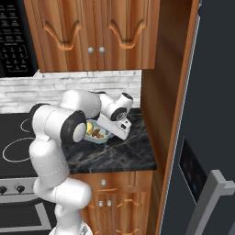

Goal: Take the mushroom and potato out of the freezer and place them in the tupperware container on the counter. Then put the tupperware containing the vegetables back in the freezer.

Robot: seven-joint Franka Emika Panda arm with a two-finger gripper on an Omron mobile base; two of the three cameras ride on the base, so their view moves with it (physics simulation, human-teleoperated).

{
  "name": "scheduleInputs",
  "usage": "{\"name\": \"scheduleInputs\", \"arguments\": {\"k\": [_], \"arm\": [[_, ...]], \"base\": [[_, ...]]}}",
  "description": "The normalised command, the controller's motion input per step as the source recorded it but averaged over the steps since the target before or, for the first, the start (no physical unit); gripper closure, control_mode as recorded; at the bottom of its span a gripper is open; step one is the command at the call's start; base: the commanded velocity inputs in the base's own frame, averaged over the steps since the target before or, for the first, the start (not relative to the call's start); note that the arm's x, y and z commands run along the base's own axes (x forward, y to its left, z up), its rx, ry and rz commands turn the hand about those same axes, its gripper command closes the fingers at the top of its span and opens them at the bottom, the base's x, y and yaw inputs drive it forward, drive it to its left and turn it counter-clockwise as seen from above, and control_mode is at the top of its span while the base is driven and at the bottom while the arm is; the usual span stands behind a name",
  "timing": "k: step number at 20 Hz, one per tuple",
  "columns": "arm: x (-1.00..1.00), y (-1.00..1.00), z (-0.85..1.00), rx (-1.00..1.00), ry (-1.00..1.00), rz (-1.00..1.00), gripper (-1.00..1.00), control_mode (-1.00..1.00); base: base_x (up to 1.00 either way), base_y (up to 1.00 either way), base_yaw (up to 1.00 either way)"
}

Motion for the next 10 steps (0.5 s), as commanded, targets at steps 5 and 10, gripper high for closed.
{"name": "scheduleInputs", "arguments": {"k": [5, 10], "arm": [[-0.85, 0.0, 0.77, 0.09, 0.0, -0.35, 1.0, -1.0], [-1.0, 0.0, 0.94, 0.04, 0.08, -0.2, 1.0, -1.0]], "base": [[0.0, 0.0, 0.0], [0.0, 0.0, 0.0]]}}
